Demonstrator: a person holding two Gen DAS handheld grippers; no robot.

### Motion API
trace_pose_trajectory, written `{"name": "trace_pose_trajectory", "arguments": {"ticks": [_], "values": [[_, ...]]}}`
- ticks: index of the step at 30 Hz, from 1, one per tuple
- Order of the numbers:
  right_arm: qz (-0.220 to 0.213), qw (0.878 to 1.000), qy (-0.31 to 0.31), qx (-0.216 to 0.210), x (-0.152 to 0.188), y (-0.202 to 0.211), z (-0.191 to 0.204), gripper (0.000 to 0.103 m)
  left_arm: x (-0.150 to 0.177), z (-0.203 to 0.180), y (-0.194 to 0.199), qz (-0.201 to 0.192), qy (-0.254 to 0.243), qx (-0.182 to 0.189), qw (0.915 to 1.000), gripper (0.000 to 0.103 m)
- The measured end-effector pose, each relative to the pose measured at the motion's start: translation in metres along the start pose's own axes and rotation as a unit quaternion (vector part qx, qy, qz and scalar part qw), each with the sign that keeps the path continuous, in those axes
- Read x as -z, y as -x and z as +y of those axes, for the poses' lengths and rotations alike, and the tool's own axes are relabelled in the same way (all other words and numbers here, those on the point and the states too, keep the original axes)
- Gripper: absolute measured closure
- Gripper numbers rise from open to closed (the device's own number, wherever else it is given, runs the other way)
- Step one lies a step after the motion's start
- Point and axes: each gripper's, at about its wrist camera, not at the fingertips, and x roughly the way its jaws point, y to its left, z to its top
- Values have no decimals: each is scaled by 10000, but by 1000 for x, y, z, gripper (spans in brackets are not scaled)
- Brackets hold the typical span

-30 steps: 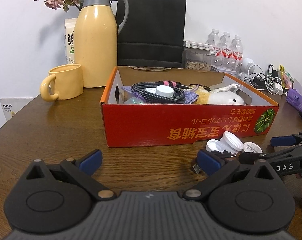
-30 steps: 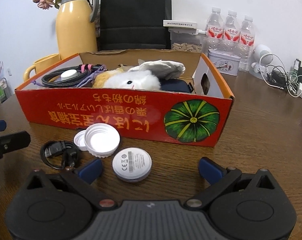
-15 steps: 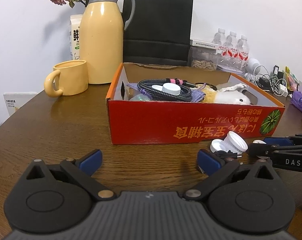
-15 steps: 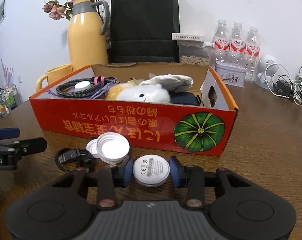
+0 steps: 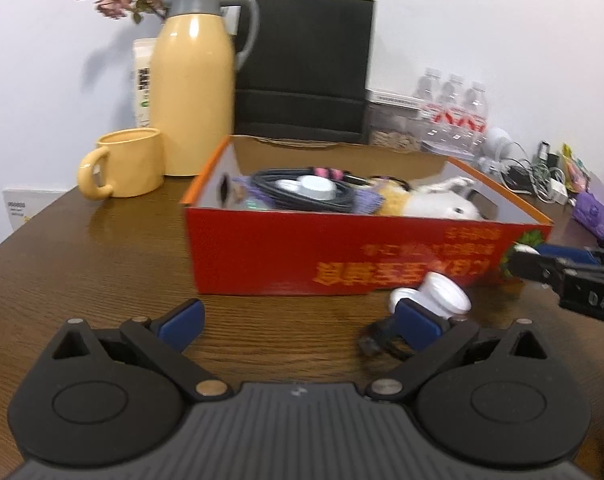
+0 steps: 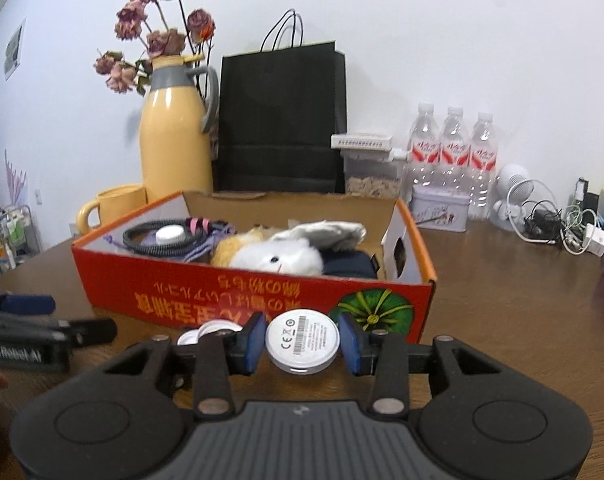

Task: Organize objects
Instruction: 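Grasp the large white round disc with the right tool, then grasp the black cable with the left tool while the right tool holds the disc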

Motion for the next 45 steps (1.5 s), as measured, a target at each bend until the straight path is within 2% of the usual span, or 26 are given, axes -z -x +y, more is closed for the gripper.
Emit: {"name": "trace_pose_trajectory", "arguments": {"ticks": [9,17,24,26,27,28,30,34,45], "values": [[-164,9998,-111,47,-3,7,-7,65,2,-40,-10,211,-319,366,9986,0],[-161,9998,-107,45,-3,7,-5,65,-1,-54,-34,734,-435,162,9962,0],[-128,9999,-82,27,-1,6,-4,65,1,-59,-38,869,-543,69,9947,0],[-116,9999,-79,31,0,6,-4,65,1,-60,-36,831,-562,106,9949,7],[-108,9999,-79,30,0,6,-4,65,2,-61,-34,798,-569,115,9951,15],[-101,9999,-78,28,0,6,-4,65,2,-61,-32,741,-565,124,9956,29],[-91,9999,-71,24,0,5,-3,65,3,-61,-27,645,-547,168,9963,40],[-92,9999,-56,11,0,6,-3,65,4,-59,-19,552,-428,309,9971,46],[-116,9999,-37,-34,0,8,-2,65,6,-55,-2,217,-325,302,9988,50]]}}
